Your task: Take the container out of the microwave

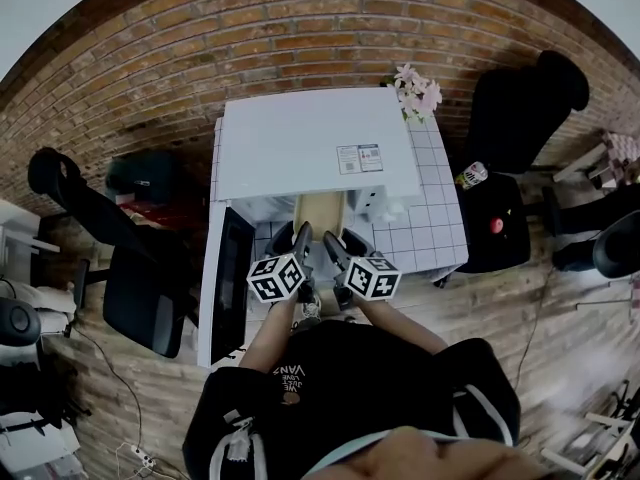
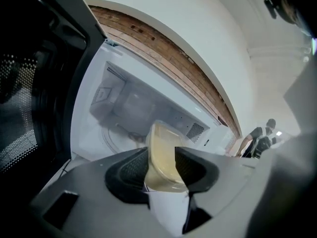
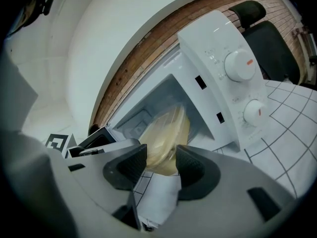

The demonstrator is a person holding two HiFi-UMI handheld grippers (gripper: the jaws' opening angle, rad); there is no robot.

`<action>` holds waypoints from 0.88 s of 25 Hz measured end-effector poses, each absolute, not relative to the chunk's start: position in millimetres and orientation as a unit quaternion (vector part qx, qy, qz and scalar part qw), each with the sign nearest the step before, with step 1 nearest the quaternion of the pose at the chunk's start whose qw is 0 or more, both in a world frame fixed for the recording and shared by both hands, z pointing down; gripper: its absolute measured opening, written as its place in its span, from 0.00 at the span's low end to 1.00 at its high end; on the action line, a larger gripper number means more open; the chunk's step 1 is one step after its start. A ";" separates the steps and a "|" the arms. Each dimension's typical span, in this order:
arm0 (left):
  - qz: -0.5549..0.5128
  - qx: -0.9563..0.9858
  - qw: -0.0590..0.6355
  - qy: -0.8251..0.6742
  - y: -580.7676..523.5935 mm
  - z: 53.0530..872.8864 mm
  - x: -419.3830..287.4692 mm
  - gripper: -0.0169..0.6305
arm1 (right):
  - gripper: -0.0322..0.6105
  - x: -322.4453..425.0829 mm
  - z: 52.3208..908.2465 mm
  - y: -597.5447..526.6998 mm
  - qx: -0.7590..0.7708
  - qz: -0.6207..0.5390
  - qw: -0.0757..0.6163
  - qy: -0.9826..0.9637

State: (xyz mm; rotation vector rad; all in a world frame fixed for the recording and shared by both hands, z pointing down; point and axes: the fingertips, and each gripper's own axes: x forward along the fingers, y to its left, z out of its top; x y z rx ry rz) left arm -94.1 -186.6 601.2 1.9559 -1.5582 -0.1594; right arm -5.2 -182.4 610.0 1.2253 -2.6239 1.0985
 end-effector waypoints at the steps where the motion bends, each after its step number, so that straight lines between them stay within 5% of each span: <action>1: -0.062 0.741 0.311 -0.593 -183.5 599.4 -94.0 0.29 | 0.32 -5.1 608.3 -179.8 0.393 0.354 0.022 -0.849; 22: -0.077 0.728 0.298 -0.612 -121.2 582.2 -77.0 0.28 | 0.32 11.5 594.2 -127.2 0.354 0.350 0.026 -0.867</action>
